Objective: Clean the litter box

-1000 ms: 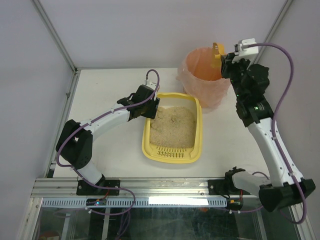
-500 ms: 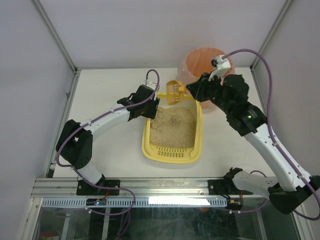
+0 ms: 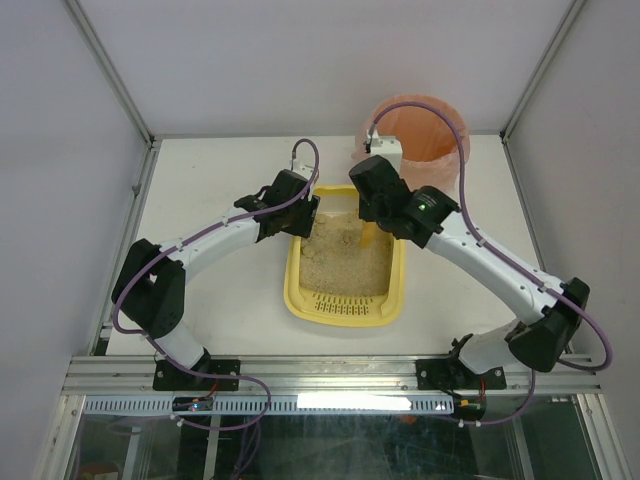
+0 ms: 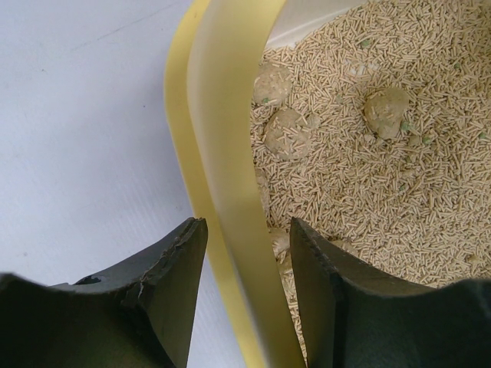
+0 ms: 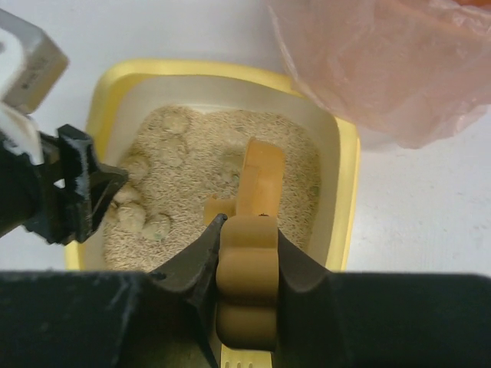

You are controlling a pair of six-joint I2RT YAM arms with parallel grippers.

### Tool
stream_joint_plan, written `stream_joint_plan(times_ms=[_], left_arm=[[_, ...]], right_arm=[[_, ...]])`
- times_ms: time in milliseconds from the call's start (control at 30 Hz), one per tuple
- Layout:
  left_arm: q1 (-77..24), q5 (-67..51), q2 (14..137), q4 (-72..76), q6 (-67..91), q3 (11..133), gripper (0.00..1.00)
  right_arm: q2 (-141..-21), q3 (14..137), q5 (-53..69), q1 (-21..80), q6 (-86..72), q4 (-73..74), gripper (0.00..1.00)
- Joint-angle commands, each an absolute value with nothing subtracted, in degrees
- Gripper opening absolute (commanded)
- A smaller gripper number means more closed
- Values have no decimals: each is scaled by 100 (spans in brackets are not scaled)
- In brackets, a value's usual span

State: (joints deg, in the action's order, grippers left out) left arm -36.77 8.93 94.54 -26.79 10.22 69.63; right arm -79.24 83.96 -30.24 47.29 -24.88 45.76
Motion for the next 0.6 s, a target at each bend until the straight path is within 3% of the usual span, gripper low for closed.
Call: stream_joint_plan(times_ms=[0, 167, 567], left_arm=[[-3654, 1151, 9457, -2812, 880, 7084, 49], [-3650, 1151, 9459, -2812, 882, 7084, 49], [-3653, 1127, 9466, -2812, 886, 7086, 49]], right_arm=[[-8315, 8908, -4120, 4864, -2926, 5199, 0], [-8674, 8919, -4109, 4861, -3047, 5308, 0], [-8543, 7842, -2460, 4325, -3214, 3816, 0]])
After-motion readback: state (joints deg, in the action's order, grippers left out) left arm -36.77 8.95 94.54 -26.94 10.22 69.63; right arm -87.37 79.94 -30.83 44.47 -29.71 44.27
